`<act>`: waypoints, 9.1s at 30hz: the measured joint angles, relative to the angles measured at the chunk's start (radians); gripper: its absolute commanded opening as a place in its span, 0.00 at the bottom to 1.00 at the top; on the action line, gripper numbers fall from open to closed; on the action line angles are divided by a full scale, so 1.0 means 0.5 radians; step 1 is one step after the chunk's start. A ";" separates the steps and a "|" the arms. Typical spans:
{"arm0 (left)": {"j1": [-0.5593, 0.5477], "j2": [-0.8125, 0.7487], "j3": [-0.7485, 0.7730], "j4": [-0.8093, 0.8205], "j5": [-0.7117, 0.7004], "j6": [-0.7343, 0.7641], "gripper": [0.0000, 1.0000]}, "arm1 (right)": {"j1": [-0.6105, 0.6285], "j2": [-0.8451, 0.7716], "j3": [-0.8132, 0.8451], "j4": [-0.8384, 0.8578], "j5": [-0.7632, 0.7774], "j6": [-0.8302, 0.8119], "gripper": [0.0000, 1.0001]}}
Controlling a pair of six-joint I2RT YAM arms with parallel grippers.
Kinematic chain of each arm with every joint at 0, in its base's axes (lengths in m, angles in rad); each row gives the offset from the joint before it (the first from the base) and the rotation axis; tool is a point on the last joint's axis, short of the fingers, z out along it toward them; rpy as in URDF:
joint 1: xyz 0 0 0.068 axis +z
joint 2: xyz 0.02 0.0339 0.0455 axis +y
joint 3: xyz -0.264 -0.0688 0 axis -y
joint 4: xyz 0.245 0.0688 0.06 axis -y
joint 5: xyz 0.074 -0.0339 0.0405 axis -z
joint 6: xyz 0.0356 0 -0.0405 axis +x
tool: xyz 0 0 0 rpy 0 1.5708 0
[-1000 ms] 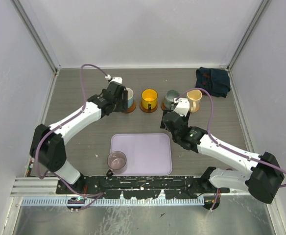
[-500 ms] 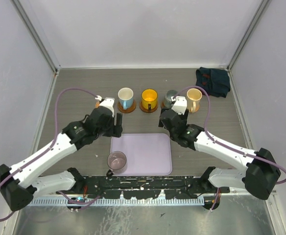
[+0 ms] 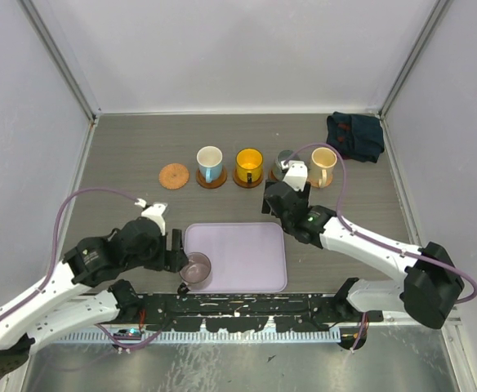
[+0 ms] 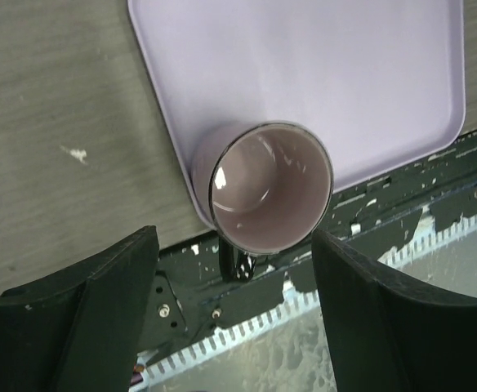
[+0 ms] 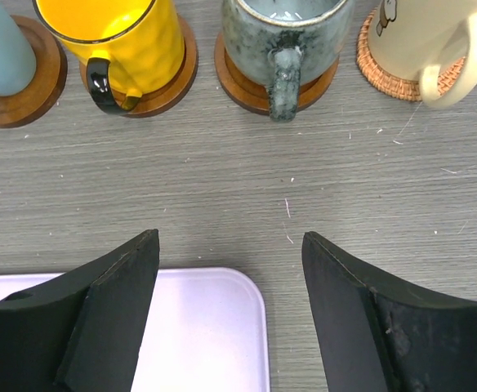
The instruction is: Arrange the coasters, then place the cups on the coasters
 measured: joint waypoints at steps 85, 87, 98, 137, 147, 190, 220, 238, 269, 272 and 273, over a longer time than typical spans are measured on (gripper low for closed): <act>-0.478 0.450 -0.502 0.606 -0.355 -0.182 0.00 | -0.012 0.060 -0.010 0.018 -0.091 0.056 0.75; -0.478 0.480 -0.462 0.608 -0.411 -0.124 0.00 | -0.012 0.050 -0.031 0.018 -0.091 0.056 0.75; -0.483 0.584 -0.319 0.703 -0.740 0.126 0.00 | -0.012 -0.055 -0.109 0.069 -0.085 0.056 0.74; 0.787 0.814 -0.385 1.810 -0.752 0.819 0.00 | -0.098 -0.272 -0.384 0.095 0.444 0.063 1.00; 1.022 1.221 -0.362 2.184 -0.510 0.954 0.00 | -0.157 -0.443 -0.485 0.172 0.688 -0.022 1.00; 1.184 1.724 -0.139 2.550 -0.321 1.070 0.00 | -0.192 -0.429 -0.548 0.270 0.725 -0.044 1.00; 1.184 1.717 -0.206 2.569 -0.346 1.055 0.00 | -0.192 -0.374 -0.548 0.270 0.658 -0.035 1.00; 1.184 1.717 -0.211 2.589 -0.375 1.048 0.00 | -0.192 -0.371 -0.548 0.269 0.630 -0.026 1.00; 1.184 1.725 -0.244 2.685 -0.373 1.010 0.01 | -0.192 -0.316 -0.548 0.268 0.568 0.007 1.00; 1.184 1.725 -0.244 2.684 -0.374 1.007 0.03 | -0.192 -0.316 -0.548 0.269 0.569 0.008 1.00; 1.184 1.726 -0.244 2.683 -0.374 1.004 0.04 | -0.192 -0.316 -0.548 0.269 0.569 0.008 1.00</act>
